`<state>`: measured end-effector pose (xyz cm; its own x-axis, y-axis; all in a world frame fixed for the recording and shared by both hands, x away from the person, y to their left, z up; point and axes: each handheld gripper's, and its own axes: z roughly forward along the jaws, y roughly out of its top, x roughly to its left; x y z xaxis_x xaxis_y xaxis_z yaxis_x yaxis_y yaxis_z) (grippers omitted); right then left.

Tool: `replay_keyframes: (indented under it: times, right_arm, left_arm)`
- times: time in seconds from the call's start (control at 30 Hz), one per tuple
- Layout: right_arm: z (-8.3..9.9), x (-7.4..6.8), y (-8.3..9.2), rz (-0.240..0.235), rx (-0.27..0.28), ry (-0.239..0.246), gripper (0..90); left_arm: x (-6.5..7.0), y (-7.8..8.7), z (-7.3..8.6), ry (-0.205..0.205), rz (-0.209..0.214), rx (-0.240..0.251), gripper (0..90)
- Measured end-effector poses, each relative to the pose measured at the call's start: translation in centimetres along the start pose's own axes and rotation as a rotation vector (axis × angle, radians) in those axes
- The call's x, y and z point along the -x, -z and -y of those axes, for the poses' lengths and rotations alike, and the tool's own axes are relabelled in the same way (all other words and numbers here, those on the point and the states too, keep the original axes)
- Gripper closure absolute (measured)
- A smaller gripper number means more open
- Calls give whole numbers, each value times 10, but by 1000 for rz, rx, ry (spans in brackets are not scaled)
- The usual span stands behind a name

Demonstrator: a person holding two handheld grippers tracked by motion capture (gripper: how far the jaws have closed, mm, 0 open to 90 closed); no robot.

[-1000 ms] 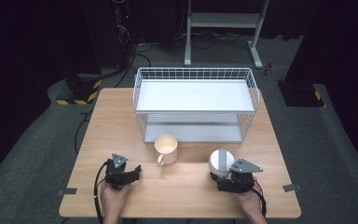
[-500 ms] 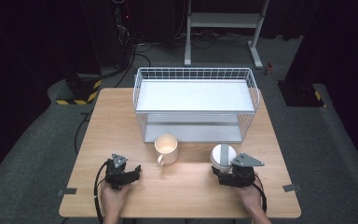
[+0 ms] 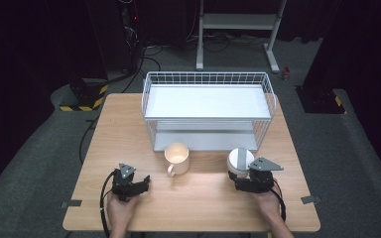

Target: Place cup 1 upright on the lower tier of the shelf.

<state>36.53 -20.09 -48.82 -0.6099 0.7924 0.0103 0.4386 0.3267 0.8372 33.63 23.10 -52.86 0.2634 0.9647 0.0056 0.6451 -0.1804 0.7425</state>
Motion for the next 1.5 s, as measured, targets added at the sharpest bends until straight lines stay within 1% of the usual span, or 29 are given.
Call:
replay_keyframes:
  times: [0.07,0.17,0.23,0.3,0.33,0.47,0.63,0.67,0.87,0.93,1.0,1.2,1.27,1.33,1.4,1.5]
  right_arm:
    - [-1,1,-1,1,-2,-1,185]
    - [-1,6,-3,6,1,-27,186]
    - [-2,8,-4,11,-1,-27,186]
    - [-3,9,-4,12,-3,-34,186]
    - [-4,11,-4,13,2,-43,186]
    - [-9,15,-6,23,2,-45,186]
    - [-15,17,-8,19,6,-48,186]
    - [-16,17,-9,19,7,-56,186]
    - [-24,22,-16,32,10,-84,186]
    - [-25,23,-18,34,7,-87,186]
    - [-29,23,-23,43,2,-78,186]
    - [-34,25,-29,54,-3,-82,186]
    - [-37,27,-33,58,-8,-96,186]
    - [-39,29,-36,69,-6,-87,186]
    - [-39,30,-39,72,-11,-102,186]
    - [-40,31,-42,81,-13,-109,185]
  left_arm:
    - [0,0,0,0,0,0,228]
    - [0,0,0,0,0,0,228]
    - [0,0,0,0,0,0,228]
    - [0,0,0,0,0,0,228]
    - [0,0,0,0,0,0,228]
    - [0,0,0,0,0,0,228]
    - [0,0,0,0,0,0,228]
    - [0,0,0,0,0,0,228]
    - [0,0,0,0,0,0,228]
    - [0,0,0,0,0,0,228]
    - [0,0,0,1,0,0,228]
    - [0,0,0,-2,-1,0,228]
    - [0,0,0,0,0,0,228]
    - [0,0,0,0,0,0,228]
    - [0,0,0,0,0,0,228]
    - [0,0,0,0,0,0,228]
